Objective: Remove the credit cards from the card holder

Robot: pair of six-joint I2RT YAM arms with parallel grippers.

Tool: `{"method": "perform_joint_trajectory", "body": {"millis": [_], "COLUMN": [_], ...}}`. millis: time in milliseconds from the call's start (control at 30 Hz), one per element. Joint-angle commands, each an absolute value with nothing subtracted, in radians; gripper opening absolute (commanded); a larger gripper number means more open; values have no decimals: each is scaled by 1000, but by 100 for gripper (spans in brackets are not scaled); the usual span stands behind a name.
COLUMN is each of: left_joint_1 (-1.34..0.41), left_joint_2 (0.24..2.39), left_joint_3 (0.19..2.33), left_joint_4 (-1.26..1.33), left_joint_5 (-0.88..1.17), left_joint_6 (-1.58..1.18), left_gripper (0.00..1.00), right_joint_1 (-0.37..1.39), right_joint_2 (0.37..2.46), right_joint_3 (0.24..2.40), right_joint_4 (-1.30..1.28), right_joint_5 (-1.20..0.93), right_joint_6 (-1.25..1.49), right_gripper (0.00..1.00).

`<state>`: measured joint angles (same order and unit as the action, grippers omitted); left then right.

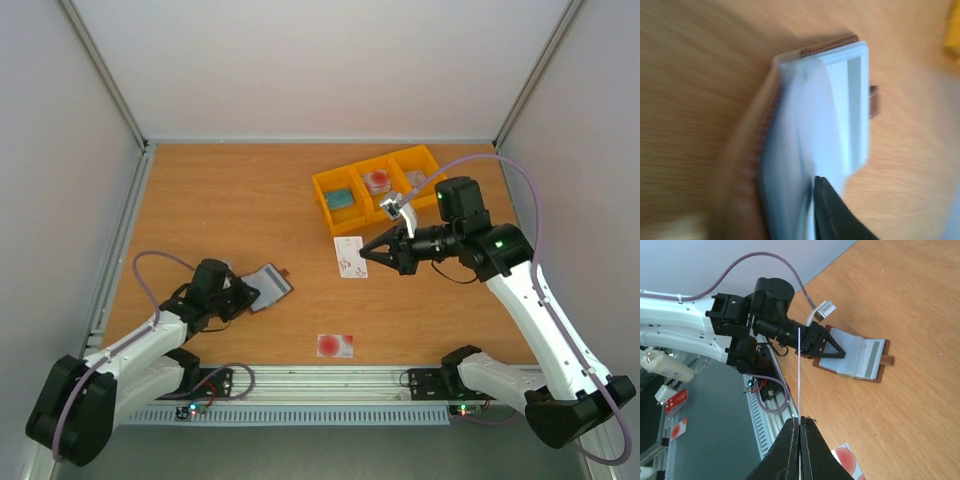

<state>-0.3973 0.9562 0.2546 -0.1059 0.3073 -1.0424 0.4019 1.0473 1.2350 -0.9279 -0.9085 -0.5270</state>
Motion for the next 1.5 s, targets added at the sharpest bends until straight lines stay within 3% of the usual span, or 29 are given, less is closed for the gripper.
{"method": "perform_joint_trajectory", "body": {"millis": [0,100,133,300,433,500,533,633,667,733,833,1000,1100,1233,1367,1467], "left_joint_1": [-378,-358,-353,-304,-277,-278,-278,-277,-280,-298,-346,-464,-498,-514,-538,-545], "left_joint_2": [917,855,838,756,664,601,565,487,500,596,713,714,725,733,748,754], "left_joint_3": [292,335,356,491,604,623,611,585,604,664,749,787,789,774,730,702], "left_joint_4": [-386,-536,-578,-823,-723,-497,-369,-189,-223,-376,-647,-711,-674,-568,-458,-350], "left_joint_5": [85,9,4,-124,-176,59,271,1034,1198,1314,1289,1160,1126,1118,1121,1099], "left_joint_6": [-1015,-1010,-1011,-965,-688,-449,-317,42,109,177,337,391,374,304,245,156], "left_gripper": [31,86,97,99,99,99,99,95,93,85,79,77,67,43,41,22], "right_joint_1": [426,458,469,545,658,730,775,866,896,954,1037,1101,1121,1130,1131,1131], "right_joint_2": [1067,1086,1092,1133,1207,1255,1274,1319,1346,1394,1466,1550,1579,1598,1600,1608], "right_joint_3": [1240,1262,1270,1317,1400,1455,1478,1538,1564,1628,1702,1797,1830,1861,1886,1917], "right_joint_4": [-945,-970,-984,-1032,-1128,-1190,-1210,-1243,-1257,-1296,-1339,-1385,-1390,-1396,-1389,-1404], "right_joint_5": [-896,-883,-874,-811,-680,-609,-582,-538,-515,-471,-407,-327,-325,-321,-327,-331], "right_joint_6": [-518,-531,-537,-567,-617,-653,-667,-704,-713,-731,-753,-778,-797,-813,-835,-849], "right_gripper": [1,1,1,1,1,1,1,1,1,1,1,1,1,1,1,1]}}
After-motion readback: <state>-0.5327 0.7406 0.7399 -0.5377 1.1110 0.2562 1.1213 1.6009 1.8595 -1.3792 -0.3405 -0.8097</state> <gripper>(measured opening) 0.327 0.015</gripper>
